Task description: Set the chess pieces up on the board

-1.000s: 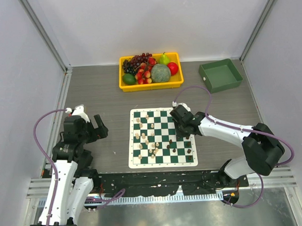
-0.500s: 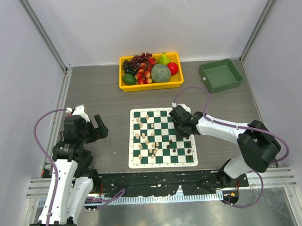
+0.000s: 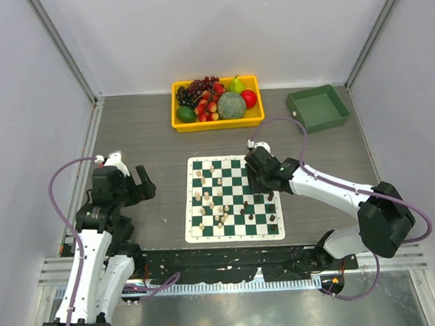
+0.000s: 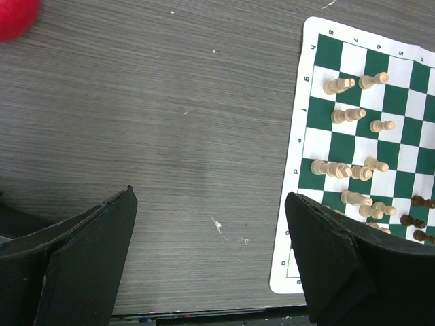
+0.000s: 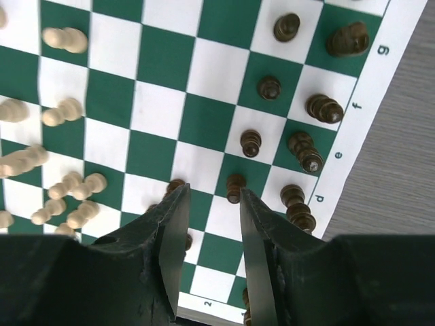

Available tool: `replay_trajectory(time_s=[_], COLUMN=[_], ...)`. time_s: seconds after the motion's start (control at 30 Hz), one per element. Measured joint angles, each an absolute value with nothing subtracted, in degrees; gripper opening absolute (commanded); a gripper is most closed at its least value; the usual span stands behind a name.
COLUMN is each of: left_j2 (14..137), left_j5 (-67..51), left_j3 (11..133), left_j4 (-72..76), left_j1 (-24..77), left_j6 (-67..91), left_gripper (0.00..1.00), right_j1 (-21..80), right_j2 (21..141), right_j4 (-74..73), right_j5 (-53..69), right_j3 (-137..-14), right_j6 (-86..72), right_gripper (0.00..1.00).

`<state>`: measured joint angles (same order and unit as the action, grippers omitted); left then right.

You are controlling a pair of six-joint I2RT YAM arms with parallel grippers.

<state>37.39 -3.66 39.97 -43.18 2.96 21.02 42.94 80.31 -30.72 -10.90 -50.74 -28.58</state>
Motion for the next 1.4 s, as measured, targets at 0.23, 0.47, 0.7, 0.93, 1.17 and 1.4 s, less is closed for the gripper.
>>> replay_trajectory(time_s=[0.23, 0.47, 0.7, 0.93, 1.17, 1.4], left_j2=[37.39, 37.39, 37.39, 37.39, 37.39, 37.39], left_j5=[-3.68, -3.68, -3.66, -3.66, -3.66, -3.64], left_j3=[39.97, 39.97, 39.97, 39.97, 39.97, 39.97], left_j4=[-43.16, -43.18, -43.18, -43.18, -43.18, -43.18], left_j1=[2.96, 2.96, 2.96, 2.96, 2.96, 2.96], left_j6=[21.02, 21.02, 21.02, 21.02, 21.02, 21.02], left_gripper=[0.99, 0.99, 0.99, 0.99, 0.99, 0.99], right_j1=[44.84, 47.75, 48.64, 48.64, 48.71, 48.75], right_j2=[80.29, 84.44, 87.00, 88.84, 89.93, 89.93], right_j4=[-30.04, -30.04, -30.13, -30.09, -30.26, -30.28], right_j5=[-9.32, -8.58, -8.54, -8.36, -8.19, -7.81], right_j3=[-51.70, -52.18, -52.73, -53.25, -53.25, -53.25], right_j6=[-29.08, -29.93, -30.17, -30.22, -30.33, -30.22], right_gripper=[0.42, 0.42, 0.40, 0.37, 0.29, 0.20])
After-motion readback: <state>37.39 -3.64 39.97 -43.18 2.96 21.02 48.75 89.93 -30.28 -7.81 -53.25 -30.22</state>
